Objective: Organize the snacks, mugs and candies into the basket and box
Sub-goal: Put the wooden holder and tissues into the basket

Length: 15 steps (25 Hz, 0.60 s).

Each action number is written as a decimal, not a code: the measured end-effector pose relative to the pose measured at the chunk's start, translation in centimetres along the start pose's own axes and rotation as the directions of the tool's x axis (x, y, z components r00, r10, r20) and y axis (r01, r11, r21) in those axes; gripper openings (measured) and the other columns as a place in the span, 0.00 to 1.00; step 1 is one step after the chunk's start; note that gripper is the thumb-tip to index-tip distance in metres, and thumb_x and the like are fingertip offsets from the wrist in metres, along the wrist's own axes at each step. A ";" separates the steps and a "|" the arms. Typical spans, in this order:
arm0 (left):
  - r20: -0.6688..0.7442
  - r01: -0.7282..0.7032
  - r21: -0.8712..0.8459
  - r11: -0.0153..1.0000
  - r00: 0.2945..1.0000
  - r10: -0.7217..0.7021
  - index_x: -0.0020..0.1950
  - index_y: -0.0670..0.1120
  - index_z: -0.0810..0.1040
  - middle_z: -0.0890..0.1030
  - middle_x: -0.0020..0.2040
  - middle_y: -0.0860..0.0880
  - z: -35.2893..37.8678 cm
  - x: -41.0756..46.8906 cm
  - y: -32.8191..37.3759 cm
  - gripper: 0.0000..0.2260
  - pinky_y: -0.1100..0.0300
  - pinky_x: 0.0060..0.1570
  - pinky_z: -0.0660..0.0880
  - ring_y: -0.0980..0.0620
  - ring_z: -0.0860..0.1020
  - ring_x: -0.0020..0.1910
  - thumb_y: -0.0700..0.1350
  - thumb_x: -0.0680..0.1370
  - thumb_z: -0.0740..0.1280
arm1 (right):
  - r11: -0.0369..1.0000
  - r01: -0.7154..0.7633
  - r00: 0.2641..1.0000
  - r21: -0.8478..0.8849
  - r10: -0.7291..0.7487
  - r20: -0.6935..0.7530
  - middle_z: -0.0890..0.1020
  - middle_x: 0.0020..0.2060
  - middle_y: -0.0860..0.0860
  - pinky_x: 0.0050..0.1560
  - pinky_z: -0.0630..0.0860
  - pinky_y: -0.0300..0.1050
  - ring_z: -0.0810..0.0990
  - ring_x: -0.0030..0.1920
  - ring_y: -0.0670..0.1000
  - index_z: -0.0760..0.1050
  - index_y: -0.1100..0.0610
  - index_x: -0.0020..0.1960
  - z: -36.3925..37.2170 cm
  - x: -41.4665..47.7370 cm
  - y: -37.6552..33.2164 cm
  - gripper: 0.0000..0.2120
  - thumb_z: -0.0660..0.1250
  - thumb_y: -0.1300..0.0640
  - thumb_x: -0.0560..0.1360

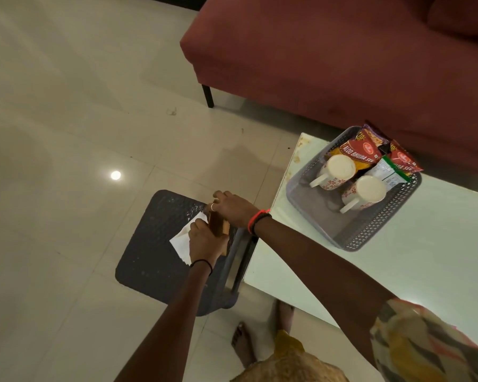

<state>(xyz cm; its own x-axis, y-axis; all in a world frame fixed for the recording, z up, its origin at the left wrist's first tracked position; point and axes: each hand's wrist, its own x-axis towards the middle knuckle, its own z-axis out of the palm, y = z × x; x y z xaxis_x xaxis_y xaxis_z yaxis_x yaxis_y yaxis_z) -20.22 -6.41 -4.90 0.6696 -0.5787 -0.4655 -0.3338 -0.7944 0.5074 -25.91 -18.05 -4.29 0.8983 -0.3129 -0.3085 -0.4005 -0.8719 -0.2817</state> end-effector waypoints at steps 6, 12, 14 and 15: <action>0.075 -0.140 0.000 0.990 0.987 0.140 0.59 0.42 0.70 0.71 0.58 0.43 -0.7 -0.6 1.3 0.19 0.49 0.55 0.75 0.45 0.71 0.57 0.40 0.69 0.70 | 0.987 -0.105 0.994 0.124 0.106 -0.002 0.71 0.64 0.60 0.59 0.74 0.51 0.71 0.62 0.59 0.70 0.57 0.66 -1.4 -3.3 2.2 0.22 0.68 0.64 0.73; 0.199 -0.345 0.064 0.936 0.924 0.327 0.62 0.44 0.72 0.71 0.61 0.44 0.3 -1.0 6.7 0.19 0.53 0.58 0.72 0.44 0.70 0.60 0.39 0.71 0.69 | 0.917 -0.282 0.945 0.282 0.317 -0.084 0.74 0.57 0.57 0.54 0.74 0.47 0.72 0.60 0.57 0.71 0.58 0.63 -2.6 -9.6 6.0 0.20 0.68 0.59 0.72; 0.253 -0.451 0.089 0.888 0.873 0.418 0.62 0.45 0.72 0.72 0.62 0.43 1.1 -1.0 9.3 0.19 0.52 0.62 0.71 0.44 0.71 0.61 0.38 0.72 0.67 | 0.878 -0.379 0.896 0.293 0.427 -0.119 0.75 0.56 0.56 0.54 0.74 0.47 0.72 0.59 0.56 0.72 0.57 0.63 -2.5 -12.3 7.6 0.20 0.69 0.55 0.73; 0.289 -0.511 0.107 0.853 0.837 0.466 0.63 0.45 0.73 0.72 0.62 0.44 1.6 -1.0 10.7 0.19 0.53 0.63 0.71 0.44 0.71 0.61 0.38 0.73 0.67 | 0.855 -0.425 0.866 0.297 0.480 -0.142 0.76 0.56 0.56 0.56 0.74 0.47 0.73 0.60 0.55 0.72 0.56 0.63 -2.4 -13.5 8.4 0.20 0.69 0.54 0.73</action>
<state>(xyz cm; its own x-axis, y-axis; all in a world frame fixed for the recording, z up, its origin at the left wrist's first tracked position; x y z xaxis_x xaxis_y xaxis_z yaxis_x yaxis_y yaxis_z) -25.50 -14.67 -0.17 0.2134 -0.9072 -0.3625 -0.6977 -0.4013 0.5934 -40.96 -22.04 -0.32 0.6109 -0.7431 -0.2732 -0.7783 -0.5003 -0.3795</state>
